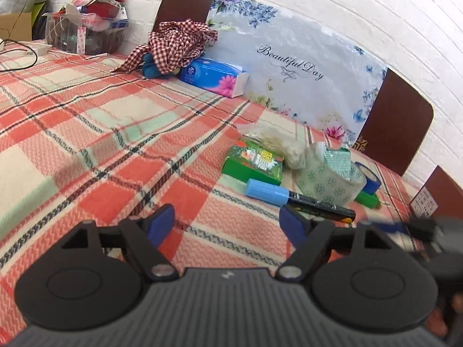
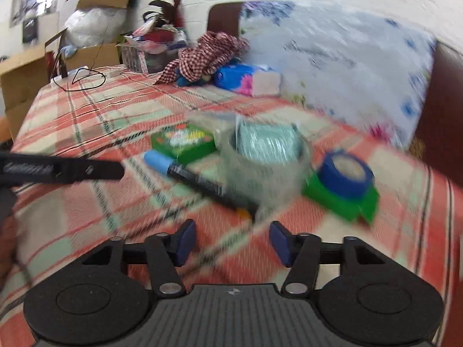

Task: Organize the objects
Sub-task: 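Grasp the black marker with blue cap with the right tool, then carry the marker into the brown box and open the right tool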

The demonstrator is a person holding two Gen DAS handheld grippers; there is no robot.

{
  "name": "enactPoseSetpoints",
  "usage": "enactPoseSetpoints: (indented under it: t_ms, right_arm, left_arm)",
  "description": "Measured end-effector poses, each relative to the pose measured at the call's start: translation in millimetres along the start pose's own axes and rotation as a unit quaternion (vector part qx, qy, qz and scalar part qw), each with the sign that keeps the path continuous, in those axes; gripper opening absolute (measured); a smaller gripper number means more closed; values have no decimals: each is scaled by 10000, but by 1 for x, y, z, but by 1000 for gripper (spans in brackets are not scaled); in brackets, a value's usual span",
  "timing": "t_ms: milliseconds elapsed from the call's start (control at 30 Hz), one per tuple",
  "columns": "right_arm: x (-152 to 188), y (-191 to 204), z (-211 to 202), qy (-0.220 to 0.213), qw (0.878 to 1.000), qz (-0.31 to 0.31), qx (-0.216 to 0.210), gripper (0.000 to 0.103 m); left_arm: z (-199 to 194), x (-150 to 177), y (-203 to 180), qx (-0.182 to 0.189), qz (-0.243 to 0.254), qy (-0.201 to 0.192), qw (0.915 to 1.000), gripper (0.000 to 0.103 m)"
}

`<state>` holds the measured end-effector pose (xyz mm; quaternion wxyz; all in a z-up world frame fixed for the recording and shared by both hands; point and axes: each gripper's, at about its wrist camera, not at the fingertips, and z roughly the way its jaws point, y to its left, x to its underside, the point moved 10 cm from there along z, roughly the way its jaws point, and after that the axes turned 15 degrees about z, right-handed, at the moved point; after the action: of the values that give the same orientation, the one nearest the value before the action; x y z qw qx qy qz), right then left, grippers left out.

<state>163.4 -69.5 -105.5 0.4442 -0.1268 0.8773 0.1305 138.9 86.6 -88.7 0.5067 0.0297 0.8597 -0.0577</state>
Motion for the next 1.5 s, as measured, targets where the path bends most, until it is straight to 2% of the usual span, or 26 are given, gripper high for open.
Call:
enactPoseSetpoints:
  t_ms: [67,100,133,200,333,433,600,667,733,767,800,867,933,1000,1100,1133,1167,1200,1233,1300,1367,1433,1500]
  right_arm:
    - [-11,2,14,118,9999,89,-38,61]
    - [-14,2,18,156,9997,167,-88,54]
    - [-14,4,17,193,9994,192,-202,41]
    - [-8,10,10,221,9991,120,-345,30]
    - [17,11,-24,233,9990,152,-338,19]
    - [46,-3,-63,180,9990,378,-149,15]
    - [99,-51,-149,137,9896,1419,214,15]
    - [113,-68,-176,87,9825,1817,400,15]
    - [125,-81,-195,-31,9752,2133,595,15]
    - [127,-88,-201,-80,9720,2251,668,15]
    - [129,-93,-205,-122,9685,2385,707,15]
    - [131,-100,-209,-173,9621,2639,673,15]
    - [132,-101,-207,-177,9571,2843,538,15]
    - [135,-103,-207,-194,9504,3087,328,15]
    - [141,-108,-212,-265,9367,3492,-6,15]
    - [143,-110,-214,-297,9316,3620,-108,15]
    - [145,-112,-215,-321,9274,3722,-187,15]
    - [145,-113,-217,-358,9248,3779,-251,15]
    - [145,-113,-219,-401,9254,3760,-251,16]
    - [140,-111,-225,-554,9314,3592,-222,17]
    - [128,-108,-236,-867,9372,3369,-244,17]
    - [111,-108,-249,-1244,9407,3147,-256,17]
    - [93,-116,-260,-1621,9416,2949,-128,17]
  left_arm:
    - [0,0,-3,4,60,23,10000,83]
    - [1,1,-3,22,55,25,10000,83]
    - [2,2,-3,43,41,22,10000,85]
    - [2,4,-4,80,13,10,10000,86]
    - [1,5,-4,96,-2,-7,10000,87]
    - [1,4,-4,80,25,5,10000,87]
    - [2,3,-9,-2,187,75,9998,88]
    - [5,4,-17,-193,539,245,9981,88]
    - [6,4,-38,-359,1101,524,9919,86]
    - [3,2,-57,-68,1150,582,9916,83]
    - [-5,-2,-80,418,1011,596,9922,83]
    - [-24,-9,-136,1320,884,644,9852,84]
    - [-40,-7,-197,2011,1142,816,9695,84]
    - [-47,7,-250,2467,1343,1296,9510,83]
    - [-41,42,-299,2756,1447,2237,9236,76]
    - [-39,51,-305,2670,1438,2361,9232,75]
    - [-41,50,-309,2579,1526,2177,9289,68]
    - [-43,50,-315,2619,1655,2119,9269,54]
    - [-43,51,-316,2571,1692,2144,9270,31]
    - [-43,43,-313,2653,1404,2129,9298,29]
    - [-53,24,-319,2706,1405,1914,9329,29]
    - [-68,-10,-332,2772,1633,1442,9358,26]
    - [-86,-42,-351,2915,1923,954,9322,22]
